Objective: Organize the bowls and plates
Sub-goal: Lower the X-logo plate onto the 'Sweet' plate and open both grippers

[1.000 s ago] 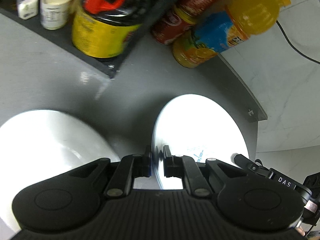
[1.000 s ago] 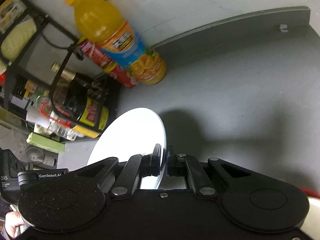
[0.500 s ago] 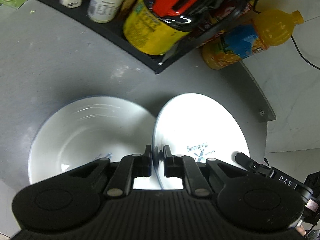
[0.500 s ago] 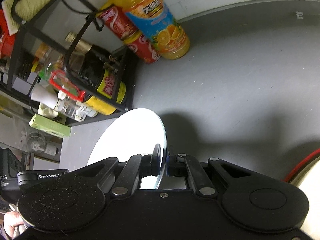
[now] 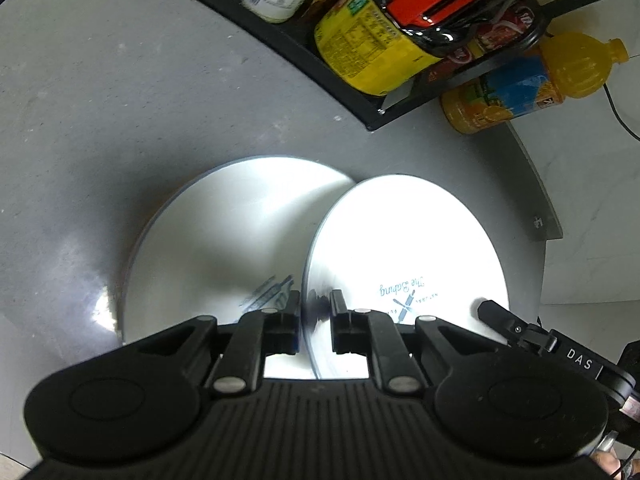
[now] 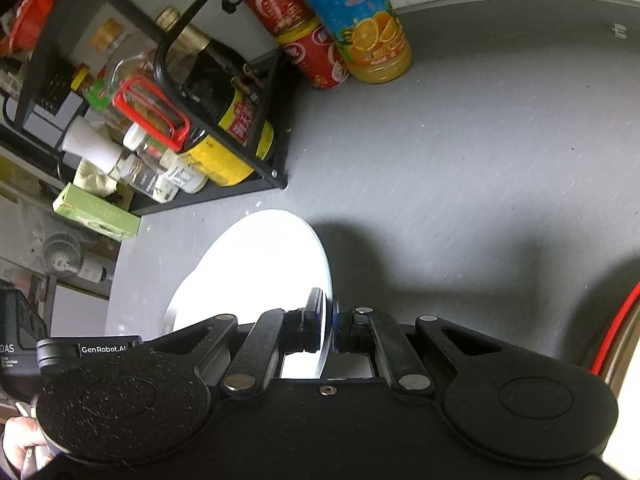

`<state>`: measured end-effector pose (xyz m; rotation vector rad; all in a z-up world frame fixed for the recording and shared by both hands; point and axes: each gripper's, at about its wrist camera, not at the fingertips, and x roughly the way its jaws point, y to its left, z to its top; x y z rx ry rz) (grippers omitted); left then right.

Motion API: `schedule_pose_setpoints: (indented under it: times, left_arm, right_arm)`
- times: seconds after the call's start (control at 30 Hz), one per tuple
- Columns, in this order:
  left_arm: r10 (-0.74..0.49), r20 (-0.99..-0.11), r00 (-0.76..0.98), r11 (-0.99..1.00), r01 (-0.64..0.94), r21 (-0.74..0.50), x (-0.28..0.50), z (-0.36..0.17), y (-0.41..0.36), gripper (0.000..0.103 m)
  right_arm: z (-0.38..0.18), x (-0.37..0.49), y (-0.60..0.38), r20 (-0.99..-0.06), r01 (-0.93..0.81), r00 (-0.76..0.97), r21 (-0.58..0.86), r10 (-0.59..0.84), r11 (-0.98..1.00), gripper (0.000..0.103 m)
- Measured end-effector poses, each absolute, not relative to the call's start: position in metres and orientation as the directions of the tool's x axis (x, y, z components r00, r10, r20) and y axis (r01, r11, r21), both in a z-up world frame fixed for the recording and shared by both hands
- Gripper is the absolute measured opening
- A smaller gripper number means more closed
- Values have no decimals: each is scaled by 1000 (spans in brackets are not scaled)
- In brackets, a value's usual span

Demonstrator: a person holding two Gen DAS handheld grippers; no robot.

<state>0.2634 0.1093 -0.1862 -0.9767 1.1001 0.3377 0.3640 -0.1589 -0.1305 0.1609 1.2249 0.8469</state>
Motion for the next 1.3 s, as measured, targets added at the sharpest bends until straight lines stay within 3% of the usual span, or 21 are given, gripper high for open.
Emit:
schedule_pose_setpoints:
  times: [0.57,0.87,1.13,1.2,1.3]
  left_arm:
    - [-233,-892,388,542,-709,-450,231,-216,119,14]
    - [-150,-931,333,605,-714,-353,236,-200,116,15]
    - [-37,-933,359,630,-716,-300,232,-166,127,56]
    - [-6,-940,340,628,-730,-268,233,-165,130,62]
    - [-9,-944,331,618,-740,-265,232,-172,132,62]
  right_arm:
    - [-152,329,-144,-782,-495,48,522,622,695,5]
    - [-157,324,-140,-788,-505,49,510,613,696,5]
    - [-160,327,-142,-781,-503,31,527,624,685,8]
    - [-161,325,-140,-785,-505,32,522,619,687,8]
    - [-160,323,-137,-792,-519,42,504,610,691,12]
